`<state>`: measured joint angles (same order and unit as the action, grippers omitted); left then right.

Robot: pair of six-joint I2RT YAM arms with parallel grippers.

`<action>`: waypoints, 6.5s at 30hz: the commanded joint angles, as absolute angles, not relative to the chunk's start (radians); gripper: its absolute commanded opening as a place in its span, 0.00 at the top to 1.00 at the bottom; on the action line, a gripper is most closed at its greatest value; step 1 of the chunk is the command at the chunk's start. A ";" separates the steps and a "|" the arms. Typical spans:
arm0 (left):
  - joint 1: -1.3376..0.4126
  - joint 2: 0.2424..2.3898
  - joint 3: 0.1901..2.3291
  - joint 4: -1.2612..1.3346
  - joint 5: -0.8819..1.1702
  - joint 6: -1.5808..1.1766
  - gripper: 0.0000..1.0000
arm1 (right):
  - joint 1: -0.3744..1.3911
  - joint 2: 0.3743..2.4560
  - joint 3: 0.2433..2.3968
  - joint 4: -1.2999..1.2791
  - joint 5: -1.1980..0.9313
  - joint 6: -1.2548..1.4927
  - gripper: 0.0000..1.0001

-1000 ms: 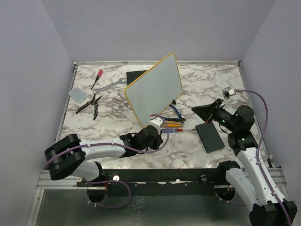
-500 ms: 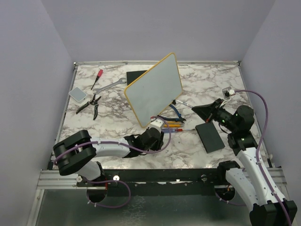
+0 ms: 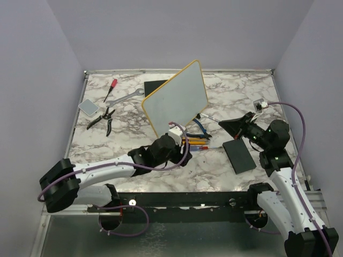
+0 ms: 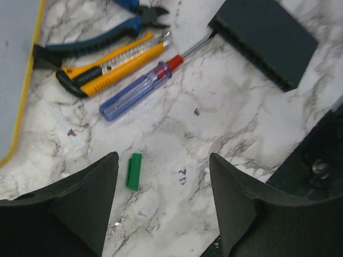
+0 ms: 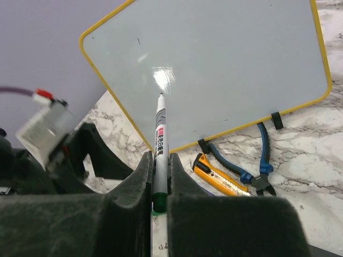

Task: Write a sentence on the whiteboard
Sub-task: Place the pen cap at the center of the board, then write a sentence on the whiteboard.

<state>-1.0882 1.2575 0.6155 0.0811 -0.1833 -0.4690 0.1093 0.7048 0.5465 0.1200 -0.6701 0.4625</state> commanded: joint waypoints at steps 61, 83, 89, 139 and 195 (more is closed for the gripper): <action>-0.048 1.109 0.850 0.100 0.779 -0.283 0.67 | 0.496 1.447 0.906 0.699 -0.662 0.491 0.99; -0.049 1.104 0.830 0.127 0.755 -0.272 0.98 | 0.535 1.539 0.971 0.701 -0.661 0.471 0.99; -0.049 1.100 0.827 0.127 0.753 -0.264 1.00 | 0.543 1.552 0.983 0.698 -0.655 0.465 0.99; -0.057 1.062 0.820 0.126 0.747 -0.242 1.00 | 0.599 1.560 0.932 0.599 -0.565 0.377 1.00; -0.057 1.049 0.812 0.123 0.713 -0.239 1.00 | 0.599 1.367 0.845 0.551 -0.383 0.373 0.99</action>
